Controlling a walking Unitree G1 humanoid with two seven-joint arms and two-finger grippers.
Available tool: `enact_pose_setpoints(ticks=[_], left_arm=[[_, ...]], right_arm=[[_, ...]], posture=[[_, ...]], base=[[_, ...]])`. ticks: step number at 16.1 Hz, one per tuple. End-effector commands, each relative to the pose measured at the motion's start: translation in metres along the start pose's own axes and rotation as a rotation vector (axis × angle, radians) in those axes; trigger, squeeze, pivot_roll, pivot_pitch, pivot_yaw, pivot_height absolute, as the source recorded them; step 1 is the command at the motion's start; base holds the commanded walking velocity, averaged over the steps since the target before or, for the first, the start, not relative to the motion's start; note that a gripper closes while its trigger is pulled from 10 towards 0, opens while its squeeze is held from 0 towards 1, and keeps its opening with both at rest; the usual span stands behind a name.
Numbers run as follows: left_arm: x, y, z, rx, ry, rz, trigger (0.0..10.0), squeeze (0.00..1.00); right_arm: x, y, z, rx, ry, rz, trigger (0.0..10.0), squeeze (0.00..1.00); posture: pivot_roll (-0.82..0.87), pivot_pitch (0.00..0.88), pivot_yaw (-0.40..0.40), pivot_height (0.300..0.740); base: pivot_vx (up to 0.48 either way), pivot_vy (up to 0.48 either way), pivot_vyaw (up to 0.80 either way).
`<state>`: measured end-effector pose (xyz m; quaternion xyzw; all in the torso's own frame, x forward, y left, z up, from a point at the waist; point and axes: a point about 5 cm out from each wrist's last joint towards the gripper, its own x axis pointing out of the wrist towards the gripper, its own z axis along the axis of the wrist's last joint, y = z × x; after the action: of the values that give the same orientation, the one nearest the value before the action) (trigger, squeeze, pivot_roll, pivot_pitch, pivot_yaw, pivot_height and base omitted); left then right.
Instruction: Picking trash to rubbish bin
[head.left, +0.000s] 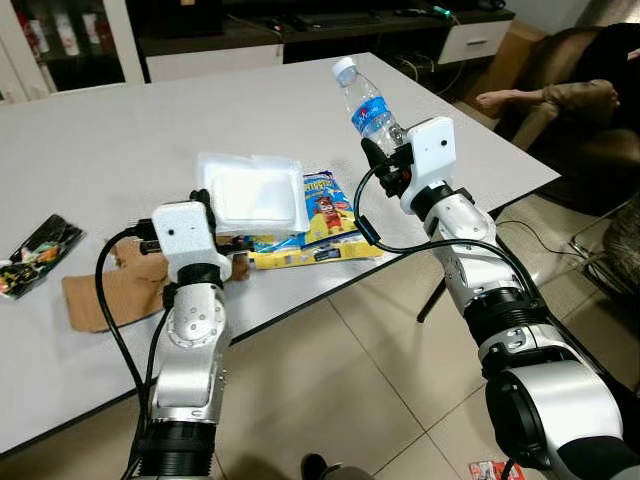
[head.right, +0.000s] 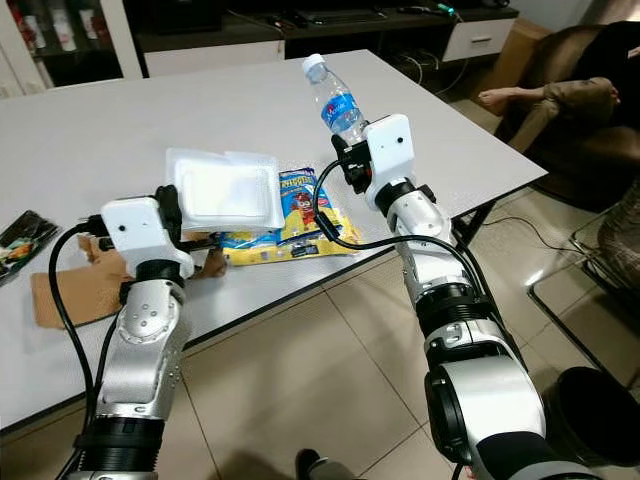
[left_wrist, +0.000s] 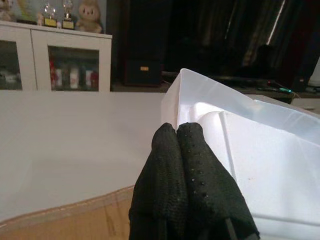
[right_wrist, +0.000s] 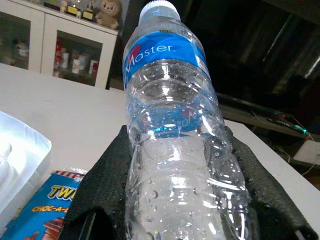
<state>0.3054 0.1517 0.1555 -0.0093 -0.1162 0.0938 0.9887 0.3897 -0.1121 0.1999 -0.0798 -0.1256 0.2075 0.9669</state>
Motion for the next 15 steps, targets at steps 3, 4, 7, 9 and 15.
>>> enact_pose_setpoints(ticks=[3,4,7,9,15], left_arm=[[0.005,0.002,0.002,0.02,0.034,-0.055,10.0,0.0],[0.003,0.01,0.0,0.052,0.051,-0.059,10.0,0.0],[0.001,0.02,0.0,0.08,0.06,-0.057,10.0,0.0],[0.001,0.02,0.0,0.08,0.06,-0.057,10.0,0.0],[0.001,0.02,0.0,0.08,0.06,-0.057,10.0,0.0]], right_arm=[[0.003,0.002,0.001,0.033,-0.009,-0.008,10.0,0.0],[0.006,0.011,0.001,0.055,-0.016,-0.001,10.0,0.0],[0.009,0.02,0.001,0.078,-0.024,0.004,10.0,0.0],[0.009,0.02,0.001,0.078,-0.024,0.004,10.0,0.0],[0.009,0.02,0.001,0.078,-0.024,0.004,10.0,0.0]], posture=[[-0.03,0.018,-0.092,0.74],[0.02,0.027,-0.073,0.74],[0.04,0.032,-0.055,0.74],[0.04,0.032,-0.055,0.74],[0.04,0.032,-0.055,0.74]], base=[[0.0,0.0,-0.52],[0.0,0.0,0.0],[0.0,0.0,0.0],[0.0,0.0,0.0],[0.0,0.0,0.0]])
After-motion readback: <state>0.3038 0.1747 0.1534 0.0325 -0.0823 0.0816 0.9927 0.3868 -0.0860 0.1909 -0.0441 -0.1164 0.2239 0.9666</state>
